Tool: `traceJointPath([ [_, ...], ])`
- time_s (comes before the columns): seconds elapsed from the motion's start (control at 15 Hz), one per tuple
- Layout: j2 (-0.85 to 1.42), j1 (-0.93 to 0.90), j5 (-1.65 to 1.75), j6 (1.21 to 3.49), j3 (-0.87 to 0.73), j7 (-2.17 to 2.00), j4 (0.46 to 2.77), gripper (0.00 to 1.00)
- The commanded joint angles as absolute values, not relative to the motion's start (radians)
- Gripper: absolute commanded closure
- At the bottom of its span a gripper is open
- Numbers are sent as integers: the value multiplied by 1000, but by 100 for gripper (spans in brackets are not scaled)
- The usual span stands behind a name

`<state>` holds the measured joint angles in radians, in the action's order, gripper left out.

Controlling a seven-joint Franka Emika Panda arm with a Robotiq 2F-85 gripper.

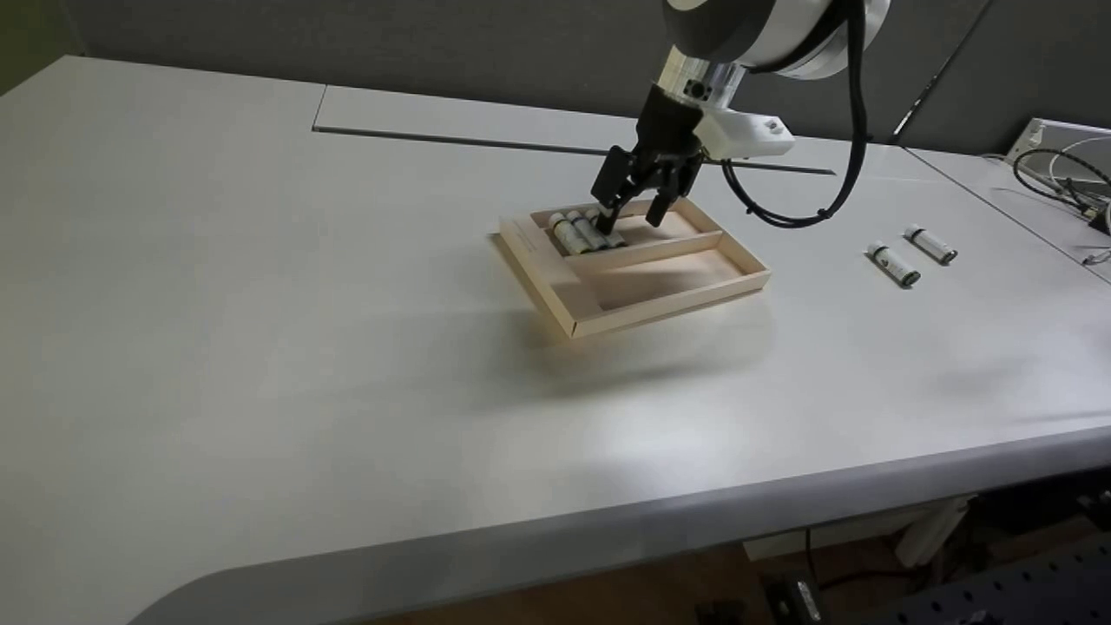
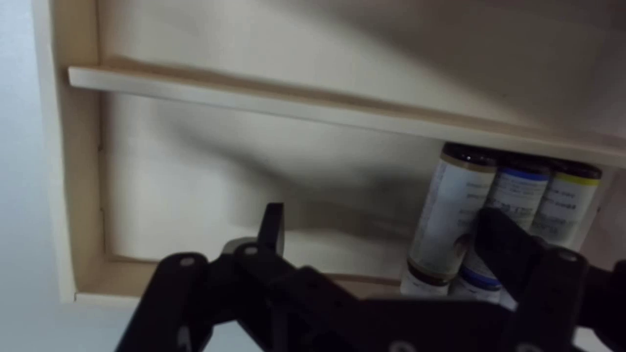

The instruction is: Take the right bottle from the box and put it on the table

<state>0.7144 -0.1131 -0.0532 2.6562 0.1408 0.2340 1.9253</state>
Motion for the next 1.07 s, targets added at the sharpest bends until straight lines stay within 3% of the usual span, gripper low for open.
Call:
traceJointPath([
  [0.0,716,-119,-20,2634,128,182,1900,0],
  [0.13,716,-119,-15,2630,126,180,1897,0],
  [0.2,717,-120,-11,2629,125,180,1896,25],
  [0.33,718,-117,-10,2628,127,183,1894,32],
  [0.93,712,-116,-7,2625,124,184,1894,95],
  [1.0,703,-119,-4,2625,120,181,1897,95],
])
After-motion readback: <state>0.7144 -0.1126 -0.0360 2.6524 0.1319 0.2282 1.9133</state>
